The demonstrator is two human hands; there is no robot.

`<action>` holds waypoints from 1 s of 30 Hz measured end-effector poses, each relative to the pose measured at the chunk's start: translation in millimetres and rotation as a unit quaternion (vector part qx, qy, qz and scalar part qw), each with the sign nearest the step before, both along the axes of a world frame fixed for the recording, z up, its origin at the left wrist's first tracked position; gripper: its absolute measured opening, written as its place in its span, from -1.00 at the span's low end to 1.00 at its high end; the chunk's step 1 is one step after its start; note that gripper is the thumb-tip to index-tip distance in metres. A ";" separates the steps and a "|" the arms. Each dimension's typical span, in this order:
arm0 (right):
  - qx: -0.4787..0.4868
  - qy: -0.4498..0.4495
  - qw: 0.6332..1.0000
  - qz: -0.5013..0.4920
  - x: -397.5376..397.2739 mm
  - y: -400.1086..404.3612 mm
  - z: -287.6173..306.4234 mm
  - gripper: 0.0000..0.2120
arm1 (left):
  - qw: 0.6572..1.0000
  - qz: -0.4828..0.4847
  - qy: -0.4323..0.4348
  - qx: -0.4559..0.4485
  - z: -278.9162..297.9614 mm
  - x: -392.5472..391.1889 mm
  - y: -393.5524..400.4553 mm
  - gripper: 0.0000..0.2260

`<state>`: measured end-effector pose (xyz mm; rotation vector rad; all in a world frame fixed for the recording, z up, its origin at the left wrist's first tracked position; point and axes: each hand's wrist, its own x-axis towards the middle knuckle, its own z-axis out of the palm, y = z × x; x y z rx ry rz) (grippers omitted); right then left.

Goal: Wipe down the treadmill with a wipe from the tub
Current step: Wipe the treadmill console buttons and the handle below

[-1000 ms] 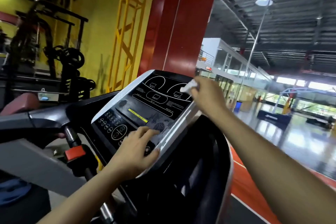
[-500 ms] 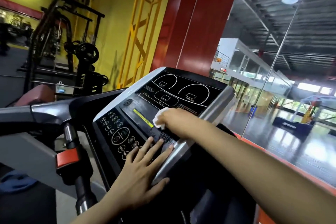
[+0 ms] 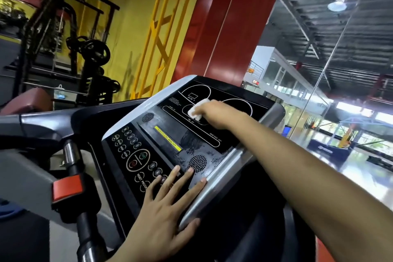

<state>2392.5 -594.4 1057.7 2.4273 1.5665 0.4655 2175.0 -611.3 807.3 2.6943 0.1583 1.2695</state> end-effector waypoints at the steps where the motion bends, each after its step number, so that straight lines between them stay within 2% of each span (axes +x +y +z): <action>1: 0.020 0.008 0.999 -0.046 1.0 -0.3 13.9 -0.65 | 1.000 -0.001 -0.001 0.001 -0.5 0.5 0.3 -0.36; 3: 0.092 0.032 0.988 -0.123 11.7 -7.6 43.3 -0.58 | 1.000 -0.001 -0.001 0.001 -0.6 0.9 1.1 -0.34; 4: 0.115 0.018 0.985 -0.128 14.7 -17.2 51.0 -0.55 | 1.000 0.000 -0.001 -0.001 -0.6 0.8 1.3 -0.33; 6: 0.160 -0.010 0.981 -0.113 22.7 -25.6 50.4 -0.65 | 1.000 0.003 -0.004 -0.001 -1.5 2.0 0.8 -0.32; 8: 0.182 -0.036 0.979 -0.082 11.9 -28.4 22.3 -0.75 | 1.000 0.002 -0.003 -0.002 -1.9 2.3 0.3 -0.32; 11: 0.057 -0.020 0.998 0.023 4.1 -28.5 -14.4 -0.78 | 1.000 0.007 -0.007 0.004 -1.2 1.4 0.2 -0.35; 12: 0.047 -0.038 0.998 0.034 3.8 -32.6 -11.8 -0.80 | 1.000 0.007 -0.007 0.005 -1.7 0.8 0.1 -0.36; 14: 0.088 -0.071 0.994 -0.007 9.8 -45.5 12.4 -0.79 | 1.000 0.003 -0.008 0.000 -1.7 -0.2 0.3 -0.37; 16: 0.183 -0.095 0.976 -0.067 21.8 -62.6 39.0 -0.76 | 1.000 0.000 -0.006 -0.005 -0.9 -0.4 0.4 -0.37; 18: 0.204 -0.118 0.964 -0.121 26.0 -80.0 49.9 -0.73 | 1.000 0.000 -0.006 -0.012 -0.5 -0.5 -1.1 -0.36; 21: 0.136 0.051 0.989 -0.013 10.4 -81.4 32.4 -0.73 | 1.000 -0.001 -0.001 -0.016 0.1 -0.9 -1.5 -0.36; 24: 0.062 0.019 0.998 -0.027 -15.4 -69.0 -5.5 -0.60 | 1.000 -0.004 0.006 -0.015 -0.5 -2.2 -1.8 -0.37; 26: 0.061 -0.024 0.998 -0.021 -24.4 -68.6 -7.4 -0.66 | 1.000 -0.006 0.006 -0.018 -0.5 -2.5 -2.0 -0.37; 28: 0.130 -0.049 0.986 -0.088 -15.6 -80.9 15.1 -0.75 | 1.000 -0.011 0.009 -0.023 -1.1 -2.5 -2.2 -0.37; 30: 0.230 -0.024 0.960 -0.160 -2.3 -89.0 30.1 -0.78 | 0.999 -0.011 0.008 -0.029 -1.9 -3.0 -2.1 -0.37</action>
